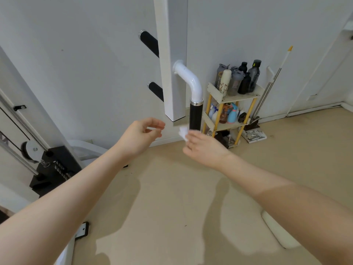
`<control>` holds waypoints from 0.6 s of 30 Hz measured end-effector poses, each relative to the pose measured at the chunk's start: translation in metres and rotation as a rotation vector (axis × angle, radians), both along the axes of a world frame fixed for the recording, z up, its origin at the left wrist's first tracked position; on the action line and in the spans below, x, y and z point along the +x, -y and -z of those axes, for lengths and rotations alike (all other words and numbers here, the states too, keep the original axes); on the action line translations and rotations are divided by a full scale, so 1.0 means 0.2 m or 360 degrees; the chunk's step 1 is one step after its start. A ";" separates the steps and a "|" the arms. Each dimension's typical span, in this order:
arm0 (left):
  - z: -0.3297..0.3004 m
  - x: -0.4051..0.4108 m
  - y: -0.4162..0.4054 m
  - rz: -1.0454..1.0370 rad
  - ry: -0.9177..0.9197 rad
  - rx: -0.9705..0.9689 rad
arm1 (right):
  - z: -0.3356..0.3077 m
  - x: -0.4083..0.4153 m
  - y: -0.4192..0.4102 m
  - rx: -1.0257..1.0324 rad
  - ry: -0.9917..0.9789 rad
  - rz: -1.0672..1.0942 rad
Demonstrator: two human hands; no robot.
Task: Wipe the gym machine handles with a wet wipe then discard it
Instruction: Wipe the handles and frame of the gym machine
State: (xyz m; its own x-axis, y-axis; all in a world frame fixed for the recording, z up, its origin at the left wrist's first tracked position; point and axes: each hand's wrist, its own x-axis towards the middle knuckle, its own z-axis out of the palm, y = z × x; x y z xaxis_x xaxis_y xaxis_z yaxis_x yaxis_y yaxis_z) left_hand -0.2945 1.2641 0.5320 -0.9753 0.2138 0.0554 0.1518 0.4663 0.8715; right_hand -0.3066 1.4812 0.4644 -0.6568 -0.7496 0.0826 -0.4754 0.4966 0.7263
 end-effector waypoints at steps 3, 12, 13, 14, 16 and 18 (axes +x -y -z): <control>0.00 0.00 -0.03 0.0043 -0.0005 0.0006 | -0.05 -0.02 -0.06 -0.0077 -0.0033 -0.0114; -0.04 -0.07 -0.25 0.0047 -0.0080 0.0120 | 0.04 -0.02 -0.28 -0.0453 0.0523 -0.0291; -0.04 -0.07 -0.28 0.0044 -0.0085 0.0124 | 0.03 -0.06 -0.31 -0.0403 0.0509 -0.0249; -0.04 -0.08 -0.29 0.0014 -0.0104 0.0110 | 0.02 -0.09 -0.33 -0.0374 0.0533 -0.0130; -0.05 -0.10 -0.31 -0.0094 -0.0176 0.0006 | -0.04 -0.19 -0.35 -0.0631 0.0640 0.0213; -0.07 -0.11 -0.29 -0.0138 -0.0178 -0.0060 | -0.15 -0.24 -0.26 -0.1772 0.0930 0.0689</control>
State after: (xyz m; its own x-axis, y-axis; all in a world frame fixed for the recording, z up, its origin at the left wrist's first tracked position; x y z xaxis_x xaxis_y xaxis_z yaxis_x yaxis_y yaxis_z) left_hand -0.3160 1.3231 0.5459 -0.9784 0.1332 0.1583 0.2048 0.5139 0.8331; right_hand -0.3550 1.5327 0.4950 -0.9723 -0.1890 0.1374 -0.2300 0.8782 -0.4194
